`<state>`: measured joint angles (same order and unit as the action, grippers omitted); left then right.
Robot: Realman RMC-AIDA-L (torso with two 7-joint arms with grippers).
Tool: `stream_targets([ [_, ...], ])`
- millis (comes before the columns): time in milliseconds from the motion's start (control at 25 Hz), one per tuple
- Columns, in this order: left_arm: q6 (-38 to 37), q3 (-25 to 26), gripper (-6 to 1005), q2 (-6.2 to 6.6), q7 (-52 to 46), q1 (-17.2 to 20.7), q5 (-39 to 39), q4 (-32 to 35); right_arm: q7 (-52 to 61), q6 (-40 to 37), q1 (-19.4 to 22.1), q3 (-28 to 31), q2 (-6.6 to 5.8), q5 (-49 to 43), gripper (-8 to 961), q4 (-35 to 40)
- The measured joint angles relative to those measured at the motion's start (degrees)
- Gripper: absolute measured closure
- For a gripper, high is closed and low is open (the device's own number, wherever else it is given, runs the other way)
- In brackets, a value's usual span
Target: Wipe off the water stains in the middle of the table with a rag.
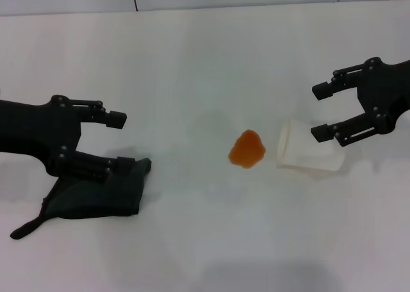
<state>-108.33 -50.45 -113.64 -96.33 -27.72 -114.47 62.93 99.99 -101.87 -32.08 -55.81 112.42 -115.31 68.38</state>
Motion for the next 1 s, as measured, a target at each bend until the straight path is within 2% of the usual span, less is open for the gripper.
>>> stream_targets([
  [760, -0.4, 0.09, 133, 1.42, 1.06, 1.62, -0.36, 0.44, 1.61, 0.14, -0.34, -0.13, 0.33, -0.24, 156, 0.0],
  [1000, -1.26, 0.03, 135, 2.3, 0.63, 1.62, -0.74, 0.44, 7.01, 0.2, -2.63, -1.18, -0.17, -4.0, 157, 0.82],
])
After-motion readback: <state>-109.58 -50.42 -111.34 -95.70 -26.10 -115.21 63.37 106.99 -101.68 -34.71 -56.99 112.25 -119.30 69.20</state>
